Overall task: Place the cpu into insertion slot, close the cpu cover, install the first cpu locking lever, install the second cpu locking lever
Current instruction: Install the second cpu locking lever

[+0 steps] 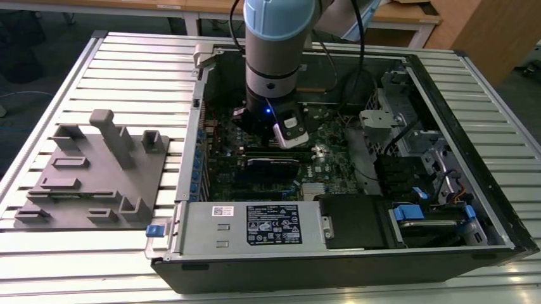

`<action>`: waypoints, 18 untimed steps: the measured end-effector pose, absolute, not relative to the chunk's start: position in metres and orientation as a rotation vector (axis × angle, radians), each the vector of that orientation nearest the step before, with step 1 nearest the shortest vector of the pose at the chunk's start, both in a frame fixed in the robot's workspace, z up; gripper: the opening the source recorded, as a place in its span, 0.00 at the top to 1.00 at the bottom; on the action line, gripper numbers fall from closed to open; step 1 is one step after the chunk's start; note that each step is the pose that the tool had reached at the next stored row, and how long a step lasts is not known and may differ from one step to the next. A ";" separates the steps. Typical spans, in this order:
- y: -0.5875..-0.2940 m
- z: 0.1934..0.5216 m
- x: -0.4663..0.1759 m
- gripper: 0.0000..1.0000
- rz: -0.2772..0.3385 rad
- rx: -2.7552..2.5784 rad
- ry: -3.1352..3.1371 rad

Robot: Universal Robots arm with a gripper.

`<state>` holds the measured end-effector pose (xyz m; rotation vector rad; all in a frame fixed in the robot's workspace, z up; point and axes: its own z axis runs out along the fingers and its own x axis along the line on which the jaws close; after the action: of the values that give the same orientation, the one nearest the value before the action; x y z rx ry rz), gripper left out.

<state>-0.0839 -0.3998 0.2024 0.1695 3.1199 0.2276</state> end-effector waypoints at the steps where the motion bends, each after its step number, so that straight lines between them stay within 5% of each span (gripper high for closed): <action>1: -0.400 0.202 -0.084 0.90 0.228 0.169 3.120; 18: -0.398 0.198 -0.087 0.90 0.238 0.170 3.119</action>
<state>-0.0868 -0.3980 0.1983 0.1695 3.1194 0.2382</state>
